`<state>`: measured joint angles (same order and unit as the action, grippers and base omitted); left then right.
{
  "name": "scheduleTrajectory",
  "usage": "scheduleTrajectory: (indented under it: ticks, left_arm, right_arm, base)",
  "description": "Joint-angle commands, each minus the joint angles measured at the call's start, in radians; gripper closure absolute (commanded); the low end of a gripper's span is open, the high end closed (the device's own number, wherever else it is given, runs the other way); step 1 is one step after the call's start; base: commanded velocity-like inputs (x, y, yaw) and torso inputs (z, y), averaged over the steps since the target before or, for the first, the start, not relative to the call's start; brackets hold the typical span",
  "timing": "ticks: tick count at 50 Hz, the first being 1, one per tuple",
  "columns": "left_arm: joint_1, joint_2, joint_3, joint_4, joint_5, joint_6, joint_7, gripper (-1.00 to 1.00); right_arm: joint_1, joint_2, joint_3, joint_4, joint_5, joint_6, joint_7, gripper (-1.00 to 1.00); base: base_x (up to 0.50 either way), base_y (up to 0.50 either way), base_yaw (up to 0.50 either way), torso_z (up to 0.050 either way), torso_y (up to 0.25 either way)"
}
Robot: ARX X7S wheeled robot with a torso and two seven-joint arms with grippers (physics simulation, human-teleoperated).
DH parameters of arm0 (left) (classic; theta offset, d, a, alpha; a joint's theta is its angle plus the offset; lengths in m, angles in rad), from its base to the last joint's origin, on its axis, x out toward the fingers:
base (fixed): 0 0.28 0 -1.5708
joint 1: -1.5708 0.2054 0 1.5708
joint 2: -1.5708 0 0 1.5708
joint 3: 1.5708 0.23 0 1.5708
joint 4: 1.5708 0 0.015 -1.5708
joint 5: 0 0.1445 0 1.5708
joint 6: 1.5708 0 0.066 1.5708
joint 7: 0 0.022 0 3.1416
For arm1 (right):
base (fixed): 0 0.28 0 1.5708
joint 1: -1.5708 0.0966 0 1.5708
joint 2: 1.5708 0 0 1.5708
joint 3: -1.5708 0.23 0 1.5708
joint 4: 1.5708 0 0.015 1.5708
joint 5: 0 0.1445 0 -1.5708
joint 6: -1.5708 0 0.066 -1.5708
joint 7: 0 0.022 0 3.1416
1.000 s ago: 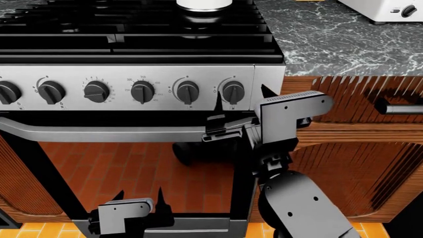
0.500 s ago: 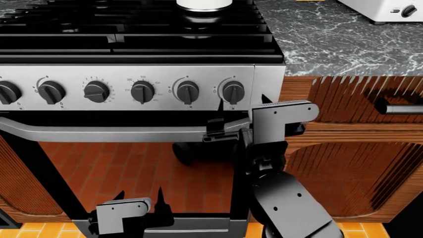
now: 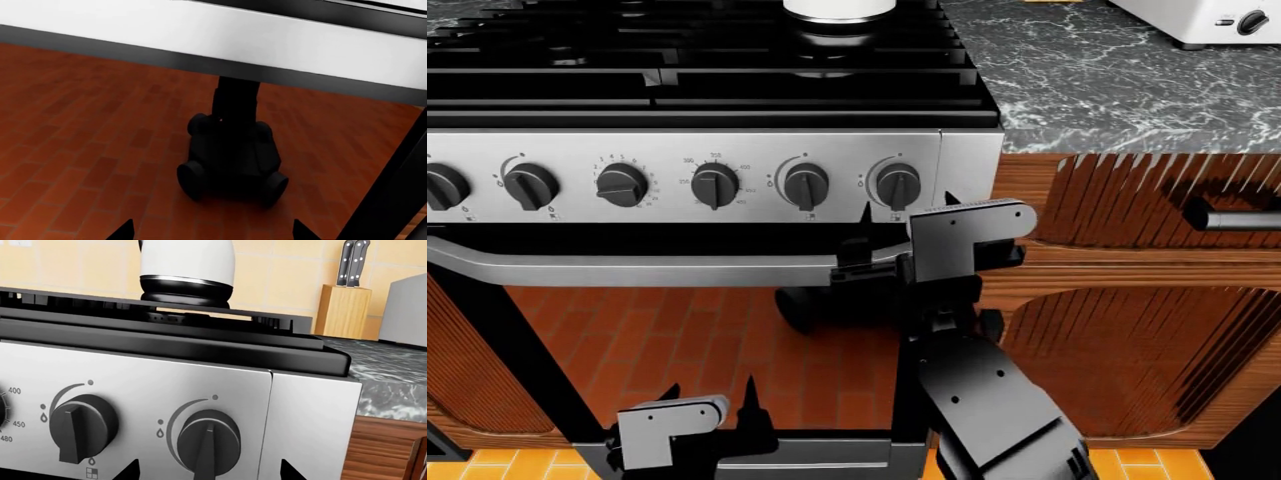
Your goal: Turn on the front right burner of the stove.
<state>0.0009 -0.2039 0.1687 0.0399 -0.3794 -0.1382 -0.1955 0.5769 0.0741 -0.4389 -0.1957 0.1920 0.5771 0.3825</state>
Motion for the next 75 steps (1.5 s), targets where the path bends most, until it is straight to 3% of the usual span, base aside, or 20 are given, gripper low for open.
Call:
scheduleTrajectory:
  ticks: [1, 61, 62, 75]
  left_arm:
    - [-0.008, -0.004, -0.001, -0.011, -0.022, -0.006, 0.006, -1.0]
    - [-0.02, -0.024, 0.006, -0.017, -0.086, -0.026, -0.004, -1.0]
    - [-0.02, -0.024, 0.006, -0.016, -0.086, -0.027, -0.004, -1.0]
    - [-0.021, -0.027, 0.007, -0.018, -0.096, -0.025, -0.007, -1.0]
  right_arm:
    - [0.027, -0.005, -0.017, 0.068, 0.004, -0.033, 0.011, -1.0]
    - [0.117, -0.025, -0.064, 0.349, 0.113, -0.198, 0.048, -1.0]
    - [0.117, -0.025, -0.064, 0.35, 0.117, -0.199, 0.048, 1.0]
    - [0.116, -0.015, -0.075, 0.354, 0.14, -0.211, 0.065, 1.0]
  base:
    - [0.0, 0.0, 0.0, 0.0, 0.0]
    - [0.0, 0.0, 0.0, 0.0, 0.0]
    - [0.0, 0.0, 0.0, 0.0, 0.0]
    - [0.0, 0.0, 0.0, 0.0, 0.0]
